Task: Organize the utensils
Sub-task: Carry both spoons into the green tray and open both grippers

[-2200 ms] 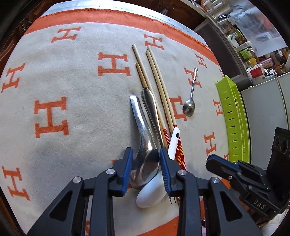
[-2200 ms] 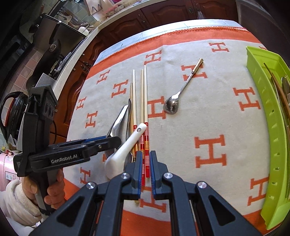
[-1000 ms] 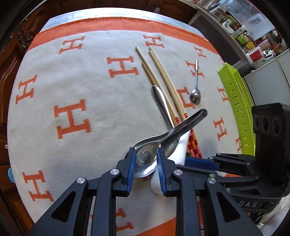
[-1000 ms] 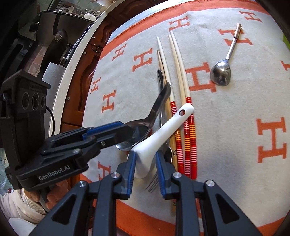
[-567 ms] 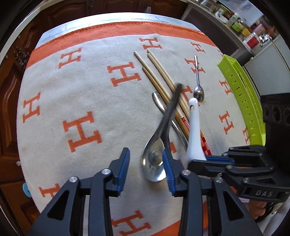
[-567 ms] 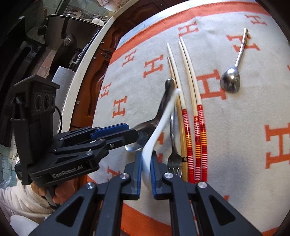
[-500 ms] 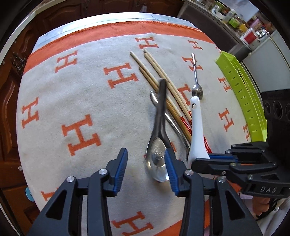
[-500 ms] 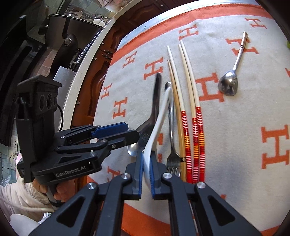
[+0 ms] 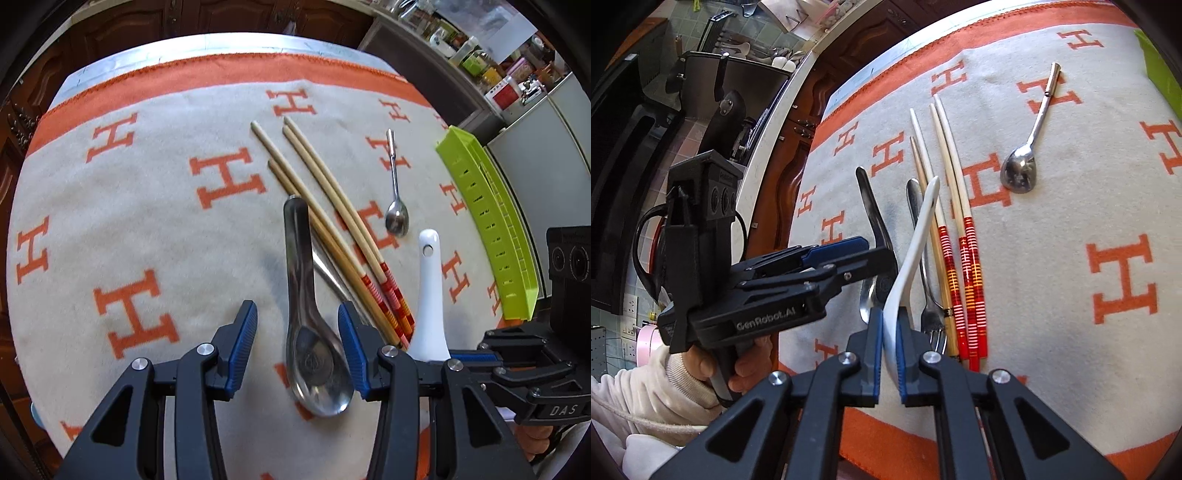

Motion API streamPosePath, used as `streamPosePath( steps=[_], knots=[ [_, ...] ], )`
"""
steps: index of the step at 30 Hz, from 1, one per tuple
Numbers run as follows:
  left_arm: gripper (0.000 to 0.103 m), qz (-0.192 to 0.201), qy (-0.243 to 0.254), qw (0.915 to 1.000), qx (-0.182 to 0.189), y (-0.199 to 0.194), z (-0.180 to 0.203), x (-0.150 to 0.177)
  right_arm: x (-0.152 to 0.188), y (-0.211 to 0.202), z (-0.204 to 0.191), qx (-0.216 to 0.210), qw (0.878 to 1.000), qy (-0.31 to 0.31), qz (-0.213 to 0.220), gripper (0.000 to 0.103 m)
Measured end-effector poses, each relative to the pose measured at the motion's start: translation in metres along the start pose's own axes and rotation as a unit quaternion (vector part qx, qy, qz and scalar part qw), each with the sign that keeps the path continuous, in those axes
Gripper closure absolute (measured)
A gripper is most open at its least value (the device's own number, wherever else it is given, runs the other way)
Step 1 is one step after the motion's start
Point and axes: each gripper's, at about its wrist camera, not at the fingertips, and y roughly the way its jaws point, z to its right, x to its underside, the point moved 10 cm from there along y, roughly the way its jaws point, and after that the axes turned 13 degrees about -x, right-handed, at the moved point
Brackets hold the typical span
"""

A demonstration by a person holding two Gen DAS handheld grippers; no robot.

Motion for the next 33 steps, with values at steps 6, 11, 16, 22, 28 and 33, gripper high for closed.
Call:
streamPosePath(
  steps=[6,11,16,22,28,33],
  knots=[
    [0.071,0.037,-0.008,0.9992,0.015,0.003,-0.003,-0.013,0.003,-0.008,0.002,-0.001,1.0,0.003,-0.001,0.097],
    [0.081,0.045,-0.019,0.9986,0.023,0.006,0.0,-0.018,0.006,-0.01,0.004,-0.002,1.0,0.008,-0.005,0.097],
    [0.086,0.034,-0.028,0.9983,0.039,0.01,0.009,-0.019,0.006,-0.011,0.006,-0.005,1.0,0.018,-0.002,0.097],
    [0.093,0.009,-0.041,0.9984,0.038,0.012,0.018,-0.018,0.005,-0.015,0.006,-0.006,1.0,0.02,0.003,0.097],
    [0.1,-0.006,-0.065,0.997,0.042,0.003,0.018,-0.013,0.003,-0.022,0.007,-0.011,1.0,0.026,0.013,0.097],
    [0.101,0.0,-0.052,0.9978,0.042,-0.012,0.025,-0.01,0.002,-0.028,0.007,-0.013,0.999,0.028,0.018,0.097]
  ],
)
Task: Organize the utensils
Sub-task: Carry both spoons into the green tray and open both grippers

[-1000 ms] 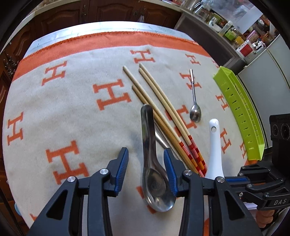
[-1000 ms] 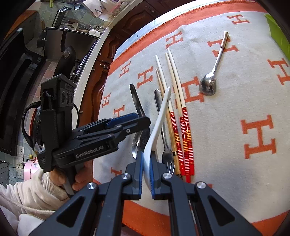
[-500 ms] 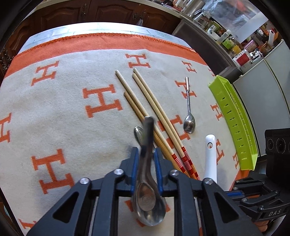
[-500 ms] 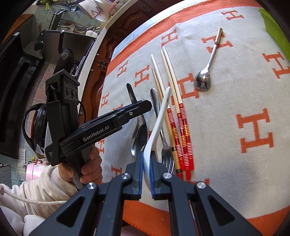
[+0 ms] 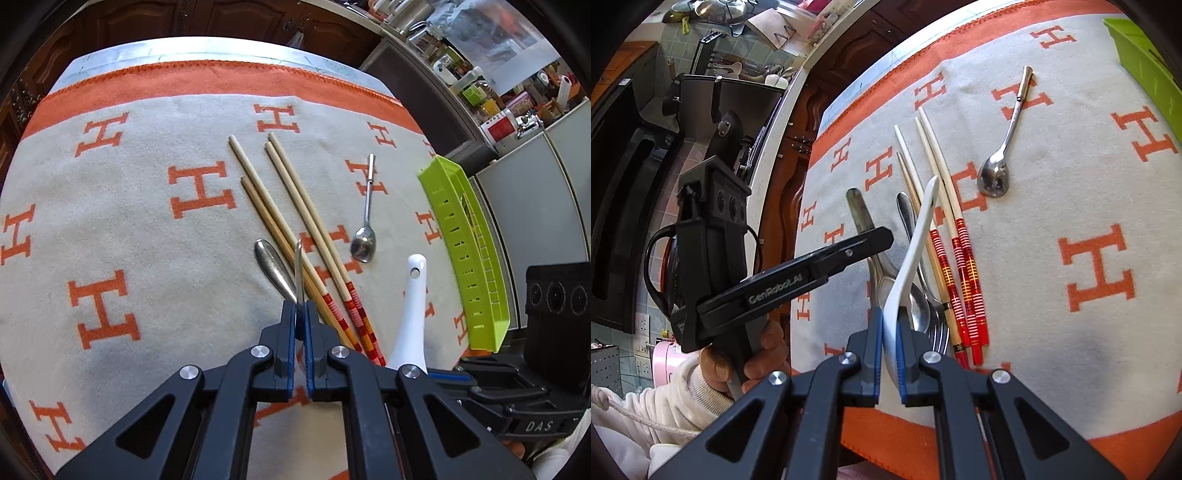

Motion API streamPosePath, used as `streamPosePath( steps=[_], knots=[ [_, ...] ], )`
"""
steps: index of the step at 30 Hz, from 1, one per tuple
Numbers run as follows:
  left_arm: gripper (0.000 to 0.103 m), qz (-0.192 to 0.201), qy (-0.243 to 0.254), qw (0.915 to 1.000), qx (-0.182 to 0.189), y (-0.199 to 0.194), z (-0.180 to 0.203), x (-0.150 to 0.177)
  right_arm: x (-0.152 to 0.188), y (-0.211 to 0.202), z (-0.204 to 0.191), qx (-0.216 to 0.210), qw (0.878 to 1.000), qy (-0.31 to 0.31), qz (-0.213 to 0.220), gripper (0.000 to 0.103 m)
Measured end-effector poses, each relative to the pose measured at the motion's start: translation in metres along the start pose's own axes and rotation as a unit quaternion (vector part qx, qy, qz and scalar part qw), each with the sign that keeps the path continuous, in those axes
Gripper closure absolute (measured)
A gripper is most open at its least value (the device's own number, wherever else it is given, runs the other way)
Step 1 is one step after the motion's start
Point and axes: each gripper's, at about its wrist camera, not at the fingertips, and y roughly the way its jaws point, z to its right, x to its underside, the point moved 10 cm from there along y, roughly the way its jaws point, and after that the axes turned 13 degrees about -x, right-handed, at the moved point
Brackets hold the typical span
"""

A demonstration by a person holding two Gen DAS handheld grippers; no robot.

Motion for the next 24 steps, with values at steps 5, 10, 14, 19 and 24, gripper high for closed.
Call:
streamPosePath(
  steps=[5,10,14,19,24],
  knots=[
    [0.101,0.013,0.024,0.9996,0.008,-0.02,0.018,0.0,-0.003,-0.012,-0.006,-0.005,1.0,-0.007,0.006,0.097],
    [0.101,0.038,0.064,0.9971,0.015,-0.048,0.048,-0.005,-0.009,-0.036,-0.017,-0.009,0.999,-0.023,0.02,0.097],
    [0.101,0.055,0.094,0.9937,0.026,-0.069,0.082,-0.012,-0.015,-0.066,-0.021,-0.005,0.999,-0.03,0.04,0.097],
    [0.101,0.065,0.118,0.9898,0.047,-0.08,0.135,-0.02,-0.022,-0.121,-0.012,0.014,0.997,-0.03,0.074,0.097],
    [0.101,0.057,0.154,0.9848,0.059,-0.07,0.204,-0.021,-0.027,-0.184,0.018,0.046,0.993,-0.017,0.107,0.097]
  ],
)
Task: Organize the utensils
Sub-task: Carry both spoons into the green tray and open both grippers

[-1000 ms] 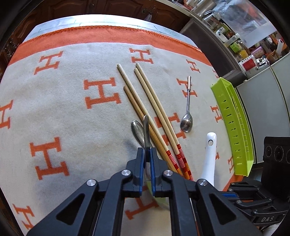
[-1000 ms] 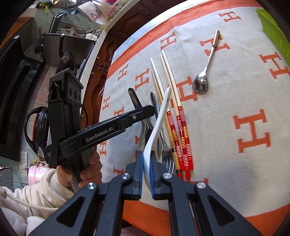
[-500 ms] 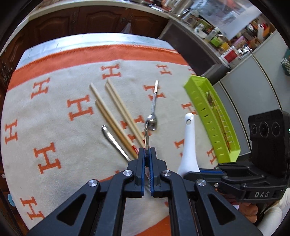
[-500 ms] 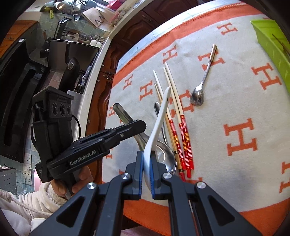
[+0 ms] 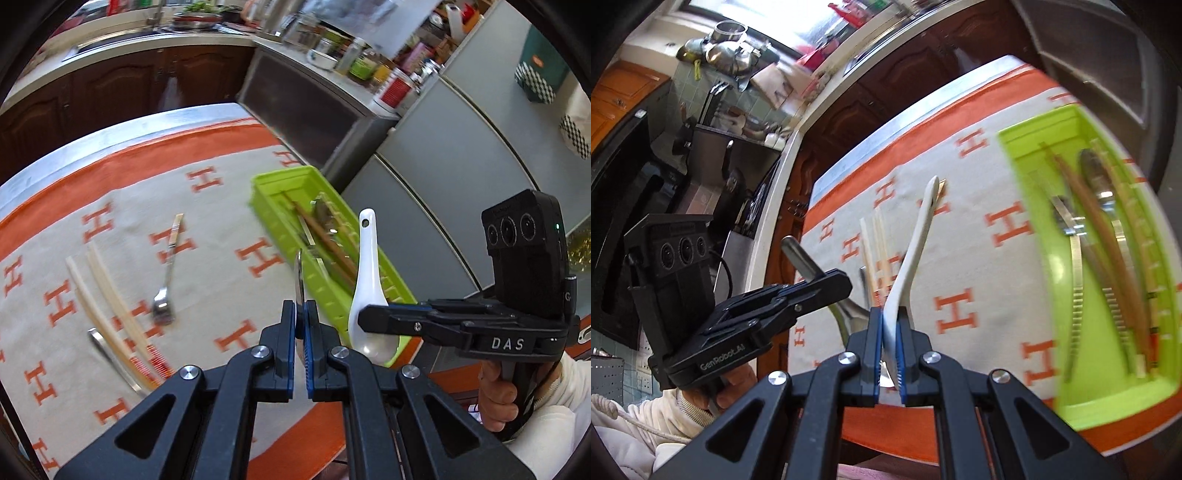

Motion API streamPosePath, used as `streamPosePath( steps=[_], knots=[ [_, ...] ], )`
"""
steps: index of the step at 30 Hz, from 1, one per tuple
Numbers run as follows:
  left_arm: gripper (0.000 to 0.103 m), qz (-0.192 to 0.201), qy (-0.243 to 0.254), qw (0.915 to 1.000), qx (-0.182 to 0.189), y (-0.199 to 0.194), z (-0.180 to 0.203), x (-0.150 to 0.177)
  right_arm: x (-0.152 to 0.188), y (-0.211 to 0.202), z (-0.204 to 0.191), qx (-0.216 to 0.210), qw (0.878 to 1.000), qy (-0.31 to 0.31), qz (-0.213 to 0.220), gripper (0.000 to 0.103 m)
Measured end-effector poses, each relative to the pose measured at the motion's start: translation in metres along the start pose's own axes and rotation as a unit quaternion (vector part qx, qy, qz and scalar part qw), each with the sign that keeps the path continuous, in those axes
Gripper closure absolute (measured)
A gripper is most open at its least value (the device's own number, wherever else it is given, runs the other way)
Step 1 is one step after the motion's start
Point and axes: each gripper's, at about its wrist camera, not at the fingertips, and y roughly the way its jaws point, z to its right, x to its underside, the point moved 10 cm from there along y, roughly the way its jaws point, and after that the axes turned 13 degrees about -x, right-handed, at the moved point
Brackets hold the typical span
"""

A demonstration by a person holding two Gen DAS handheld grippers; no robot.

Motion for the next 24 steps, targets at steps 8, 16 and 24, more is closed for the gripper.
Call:
streamPosePath(
  steps=[8,16,24],
  knots=[
    [0.101,-0.053,0.043,0.9976,-0.014,0.067,0.079,0.0,-0.005,-0.052,0.078,0.052,0.998,0.03,-0.005,0.097],
    [0.101,-0.1,0.074,0.9899,-0.068,0.114,0.109,0.009,0.001,-0.037,0.128,0.063,0.996,0.043,-0.049,0.097],
    [0.091,-0.127,0.058,0.9835,-0.115,0.123,0.101,0.015,0.021,-0.01,0.131,0.1,0.978,-0.06,-0.173,0.093]
  ],
)
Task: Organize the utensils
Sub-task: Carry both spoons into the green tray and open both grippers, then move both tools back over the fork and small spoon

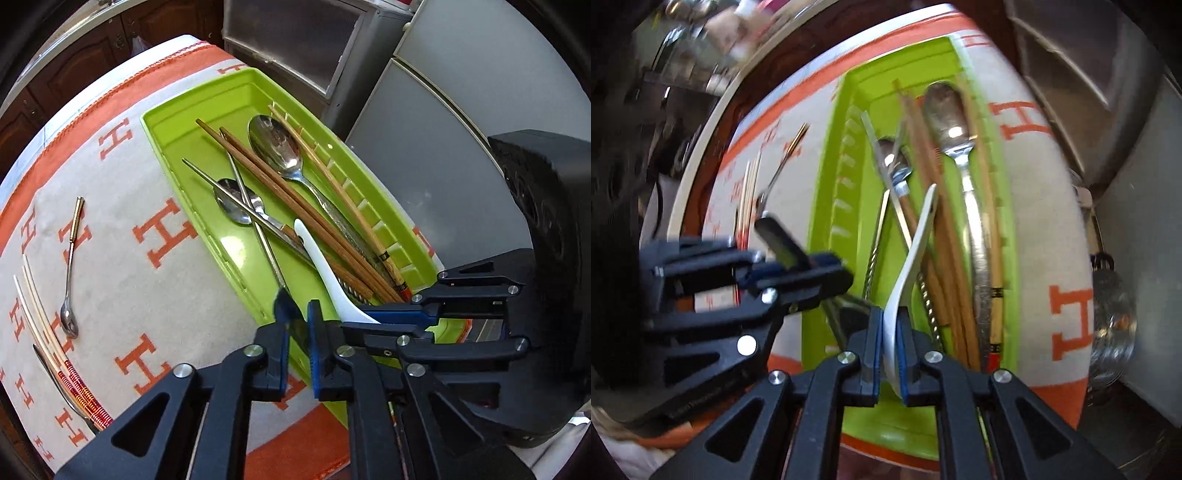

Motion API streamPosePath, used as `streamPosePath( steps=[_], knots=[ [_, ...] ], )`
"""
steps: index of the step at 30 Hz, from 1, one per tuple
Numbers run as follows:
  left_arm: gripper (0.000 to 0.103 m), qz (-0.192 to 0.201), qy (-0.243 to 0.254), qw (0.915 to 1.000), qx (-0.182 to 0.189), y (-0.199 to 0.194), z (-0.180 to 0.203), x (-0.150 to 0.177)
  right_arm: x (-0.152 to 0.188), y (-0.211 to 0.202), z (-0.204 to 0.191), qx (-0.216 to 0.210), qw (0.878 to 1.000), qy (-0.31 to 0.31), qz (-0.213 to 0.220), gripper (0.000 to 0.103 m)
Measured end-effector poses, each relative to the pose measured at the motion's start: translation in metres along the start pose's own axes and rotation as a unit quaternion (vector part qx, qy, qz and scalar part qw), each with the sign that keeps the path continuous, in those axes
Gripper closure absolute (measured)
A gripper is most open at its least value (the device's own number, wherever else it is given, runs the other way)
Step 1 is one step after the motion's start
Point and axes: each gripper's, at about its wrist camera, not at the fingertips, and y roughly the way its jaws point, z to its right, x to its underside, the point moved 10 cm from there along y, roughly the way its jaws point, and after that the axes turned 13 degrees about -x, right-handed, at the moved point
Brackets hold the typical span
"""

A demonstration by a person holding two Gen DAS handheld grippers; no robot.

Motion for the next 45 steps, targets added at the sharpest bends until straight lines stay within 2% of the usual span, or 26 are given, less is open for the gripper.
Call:
streamPosePath(
  steps=[1,3,4,5,6,9,14,16,18,26,36,45],
  knots=[
    [0.085,0.004,-0.003,1.0,-0.002,-0.002,0.0,-0.001,0.0,0.0,-0.001,0.011,1.0,-0.017,-0.008,0.094],
    [0.072,0.016,-0.01,0.9998,-0.008,-0.011,-0.001,-0.002,0.0,-0.001,-0.004,0.002,1.0,-0.025,-0.017,0.093],
    [0.057,0.021,-0.015,0.9996,-0.016,-0.014,-0.003,-0.004,0.001,-0.002,-0.007,-0.014,0.999,-0.023,-0.025,0.093],
    [0.047,0.028,-0.02,0.9991,-0.024,-0.018,-0.006,-0.005,0.002,-0.002,-0.01,-0.021,0.999,-0.023,-0.031,0.093],
    [0.046,0.036,-0.024,0.9987,-0.028,-0.023,-0.007,-0.006,0.003,-0.003,-0.011,-0.023,0.999,-0.027,-0.037,0.093],
    [0.045,0.045,-0.039,0.9977,-0.031,-0.034,-0.013,-0.007,0.002,-0.005,-0.018,-0.022,0.998,-0.046,-0.049,0.093],
    [0.045,0.054,-0.074,0.9949,-0.042,-0.048,-0.03,0.001,-0.001,-0.014,-0.031,-0.035,0.996,-0.065,-0.043,0.093],
    [0.041,0.051,-0.089,0.9935,-0.05,-0.049,-0.039,0.007,-0.003,-0.014,-0.036,-0.036,0.996,-0.072,-0.042,0.093],
    [0.037,0.043,-0.109,0.9913,-0.06,-0.049,-0.05,0.016,-0.005,-0.013,-0.041,-0.035,0.995,-0.082,-0.04,0.093],
    [0.037,0.038,-0.181,0.9795,-0.079,-0.064,-0.087,0.047,-0.008,-0.02,-0.055,-0.041,0.993,-0.107,-0.031,0.094],
    [0.034,0.035,-0.26,0.9585,-0.111,-0.082,-0.145,0.083,-0.033,-0.019,-0.089,-0.053,0.99,-0.132,-0.015,0.094],
    [0.033,0.033,-0.344,0.9328,-0.103,-0.08,-0.197,0.122,-0.053,0.007,-0.119,-0.055,0.989,-0.139,-0.014,0.094]
  ],
)
